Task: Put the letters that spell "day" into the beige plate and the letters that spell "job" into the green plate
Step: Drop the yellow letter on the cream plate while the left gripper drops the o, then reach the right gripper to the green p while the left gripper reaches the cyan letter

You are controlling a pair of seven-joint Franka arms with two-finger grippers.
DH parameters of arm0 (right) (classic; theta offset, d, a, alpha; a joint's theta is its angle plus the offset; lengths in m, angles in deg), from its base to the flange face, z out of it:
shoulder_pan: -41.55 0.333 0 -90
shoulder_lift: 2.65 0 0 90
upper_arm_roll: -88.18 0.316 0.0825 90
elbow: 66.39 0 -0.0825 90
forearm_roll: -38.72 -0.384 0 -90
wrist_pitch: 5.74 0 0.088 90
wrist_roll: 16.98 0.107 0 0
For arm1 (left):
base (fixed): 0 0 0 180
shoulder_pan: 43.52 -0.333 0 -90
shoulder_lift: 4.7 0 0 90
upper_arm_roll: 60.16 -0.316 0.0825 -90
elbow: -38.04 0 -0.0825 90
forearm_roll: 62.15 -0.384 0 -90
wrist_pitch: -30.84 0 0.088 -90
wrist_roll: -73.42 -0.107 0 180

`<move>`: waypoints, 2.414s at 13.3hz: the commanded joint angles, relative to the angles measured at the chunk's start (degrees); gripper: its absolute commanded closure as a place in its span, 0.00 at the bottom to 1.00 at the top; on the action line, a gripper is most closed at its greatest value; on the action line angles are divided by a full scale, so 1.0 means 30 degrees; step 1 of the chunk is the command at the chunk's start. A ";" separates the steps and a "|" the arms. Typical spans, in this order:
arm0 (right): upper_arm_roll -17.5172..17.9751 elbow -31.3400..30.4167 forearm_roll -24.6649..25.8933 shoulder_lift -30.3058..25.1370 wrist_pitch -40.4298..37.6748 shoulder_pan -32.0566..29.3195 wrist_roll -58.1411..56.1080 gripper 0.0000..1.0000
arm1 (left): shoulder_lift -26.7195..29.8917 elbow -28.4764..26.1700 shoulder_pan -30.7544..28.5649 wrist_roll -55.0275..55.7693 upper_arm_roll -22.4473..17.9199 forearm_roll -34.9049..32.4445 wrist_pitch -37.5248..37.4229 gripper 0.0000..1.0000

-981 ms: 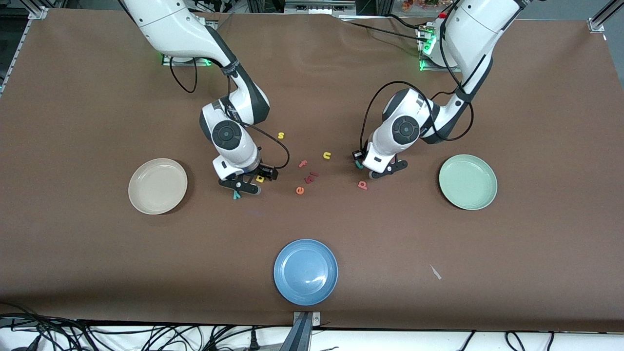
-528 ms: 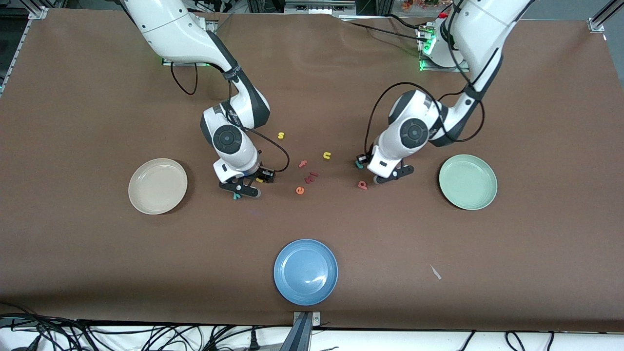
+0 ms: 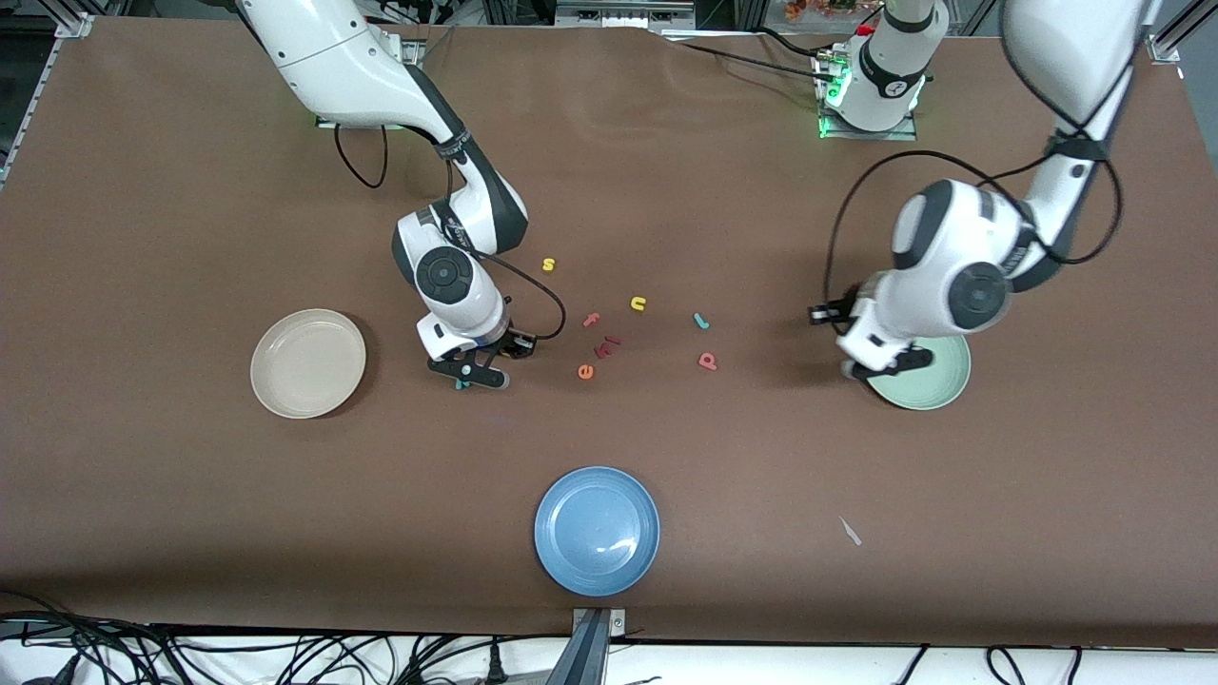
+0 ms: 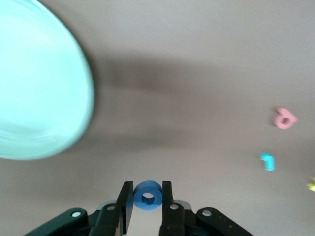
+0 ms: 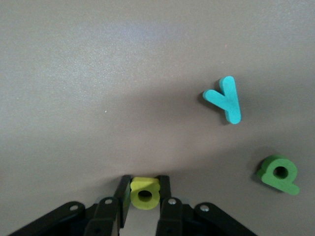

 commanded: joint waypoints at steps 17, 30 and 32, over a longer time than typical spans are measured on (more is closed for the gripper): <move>-0.6733 -0.4366 -0.0336 -0.5239 -0.3094 -0.0583 -1.5973 1.00 | -0.1921 0.0941 -0.1449 1.0559 0.3866 -0.2455 0.1179 0.00; -0.5629 -0.3988 -0.2826 -0.4127 -0.2360 -0.1990 -1.7572 0.00 | -0.5669 0.1616 0.3656 2.4261 0.3661 -0.6466 0.6452 0.00; -0.4633 -0.3872 -0.2913 -0.4127 -0.2009 -0.1990 -1.5639 0.00 | -0.6079 0.1557 0.3921 2.4410 0.3661 -0.6703 0.6481 0.07</move>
